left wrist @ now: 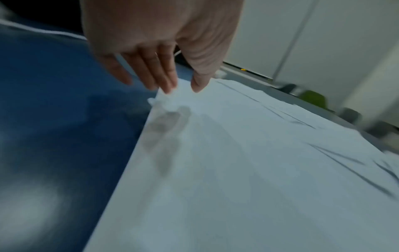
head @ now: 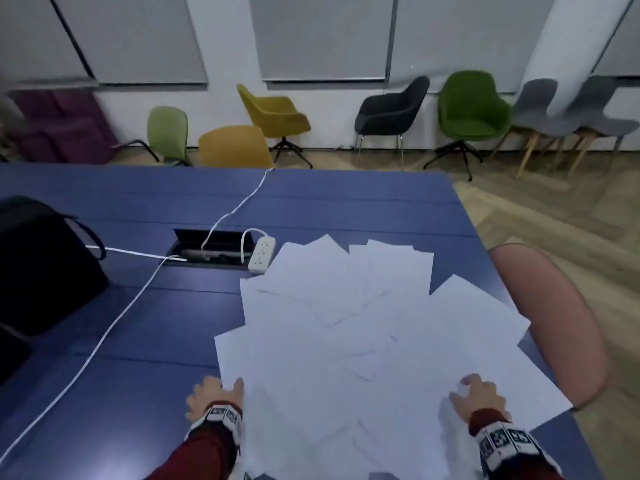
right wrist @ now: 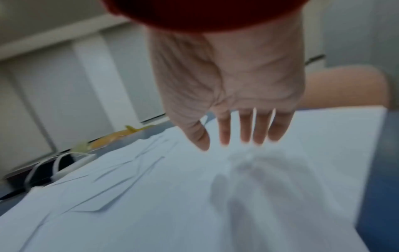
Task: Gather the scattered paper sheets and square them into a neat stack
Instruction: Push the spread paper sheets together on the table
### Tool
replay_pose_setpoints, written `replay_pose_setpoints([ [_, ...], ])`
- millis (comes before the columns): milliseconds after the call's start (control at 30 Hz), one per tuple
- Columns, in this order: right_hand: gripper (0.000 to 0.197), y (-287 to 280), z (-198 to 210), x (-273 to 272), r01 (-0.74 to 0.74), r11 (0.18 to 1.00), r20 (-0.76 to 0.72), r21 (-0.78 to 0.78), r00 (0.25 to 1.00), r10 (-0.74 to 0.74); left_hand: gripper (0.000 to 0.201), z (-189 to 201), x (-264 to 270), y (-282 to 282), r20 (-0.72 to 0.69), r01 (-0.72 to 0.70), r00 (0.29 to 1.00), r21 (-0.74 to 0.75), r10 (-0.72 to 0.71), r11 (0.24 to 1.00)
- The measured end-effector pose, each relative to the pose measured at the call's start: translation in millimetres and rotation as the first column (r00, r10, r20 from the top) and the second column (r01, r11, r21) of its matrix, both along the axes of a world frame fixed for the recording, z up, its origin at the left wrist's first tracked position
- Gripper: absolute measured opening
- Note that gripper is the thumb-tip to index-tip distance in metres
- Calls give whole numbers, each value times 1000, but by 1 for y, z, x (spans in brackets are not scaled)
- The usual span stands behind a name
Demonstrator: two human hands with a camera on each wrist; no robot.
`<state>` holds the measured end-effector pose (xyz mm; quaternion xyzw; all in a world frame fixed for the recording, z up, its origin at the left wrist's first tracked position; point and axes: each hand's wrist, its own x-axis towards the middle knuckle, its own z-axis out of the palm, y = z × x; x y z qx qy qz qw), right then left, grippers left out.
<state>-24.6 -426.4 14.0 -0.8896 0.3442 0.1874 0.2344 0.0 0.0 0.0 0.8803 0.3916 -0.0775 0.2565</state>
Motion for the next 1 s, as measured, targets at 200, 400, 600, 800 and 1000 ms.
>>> replay_pose_setpoints([
  [200, 88, 6, -33, -34, 356, 926, 24, -129, 934, -356, 120, 3, 8, 14, -179, -101, 978, 31, 105, 994],
  [400, 100, 22, -32, -28, 285, 952, 15, -111, 958, -285, 108, -9, 18, -17, -150, 176, 970, -102, -190, 979],
  [600, 113, 14, -27, -24, 521, 852, 116, -61, 851, -512, 104, -3, 26, -33, -207, 279, 932, -114, -298, 953],
  [800, 112, 28, -27, -15, 488, 873, 109, 3, 868, -485, 117, 2, 23, -46, -159, 286, 935, -190, -317, 939],
  [1000, 106, 30, -44, -27, 399, 902, 162, 164, 891, -424, 135, 7, 28, -53, -240, 286, 914, -193, -327, 939],
])
